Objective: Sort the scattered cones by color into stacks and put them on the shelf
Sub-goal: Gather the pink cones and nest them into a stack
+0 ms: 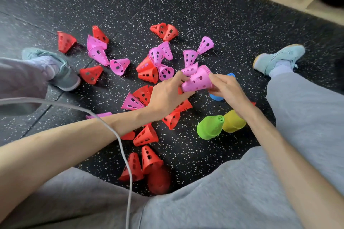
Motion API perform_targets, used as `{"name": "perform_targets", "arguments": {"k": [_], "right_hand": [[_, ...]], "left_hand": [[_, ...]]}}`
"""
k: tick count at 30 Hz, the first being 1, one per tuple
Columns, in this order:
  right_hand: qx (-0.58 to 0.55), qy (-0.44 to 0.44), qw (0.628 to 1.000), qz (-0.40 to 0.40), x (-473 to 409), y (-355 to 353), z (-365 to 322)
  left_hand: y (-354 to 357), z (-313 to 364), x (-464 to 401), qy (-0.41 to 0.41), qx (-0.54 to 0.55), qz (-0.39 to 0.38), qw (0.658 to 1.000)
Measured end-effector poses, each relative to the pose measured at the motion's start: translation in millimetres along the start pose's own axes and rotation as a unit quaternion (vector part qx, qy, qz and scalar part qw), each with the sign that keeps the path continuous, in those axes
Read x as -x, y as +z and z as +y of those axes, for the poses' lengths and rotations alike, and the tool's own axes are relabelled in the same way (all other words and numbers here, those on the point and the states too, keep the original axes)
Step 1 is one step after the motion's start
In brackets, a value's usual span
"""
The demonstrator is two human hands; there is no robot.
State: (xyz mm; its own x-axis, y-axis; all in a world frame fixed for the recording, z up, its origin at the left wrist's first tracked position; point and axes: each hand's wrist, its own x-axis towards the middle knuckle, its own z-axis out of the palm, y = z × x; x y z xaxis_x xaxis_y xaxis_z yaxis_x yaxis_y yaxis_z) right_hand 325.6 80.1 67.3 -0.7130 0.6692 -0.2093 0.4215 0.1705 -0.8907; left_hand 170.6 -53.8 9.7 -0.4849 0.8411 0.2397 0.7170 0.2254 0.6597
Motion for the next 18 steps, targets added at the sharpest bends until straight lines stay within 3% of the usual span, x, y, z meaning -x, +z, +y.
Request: {"name": "perform_targets", "arguments": {"k": [5,10,14,18], "right_hand": [[0.108,-0.036,0.993,0.014,18,-19,-23],[0.259,-0.05,0.964,0.025,13,-50,-65],[0.302,-0.033,0.953,-0.004,15,-68,-67],[0.303,-0.034,0.951,-0.041,23,-88,-41]], "left_hand": [[-13,18,-6,0.073,0.009,-0.037,0.997],[-15,38,-28,0.074,0.05,-0.12,0.989],[-9,29,-33,0.091,0.058,-0.137,0.985],[11,35,-23,0.162,0.053,-0.139,0.975]]}}
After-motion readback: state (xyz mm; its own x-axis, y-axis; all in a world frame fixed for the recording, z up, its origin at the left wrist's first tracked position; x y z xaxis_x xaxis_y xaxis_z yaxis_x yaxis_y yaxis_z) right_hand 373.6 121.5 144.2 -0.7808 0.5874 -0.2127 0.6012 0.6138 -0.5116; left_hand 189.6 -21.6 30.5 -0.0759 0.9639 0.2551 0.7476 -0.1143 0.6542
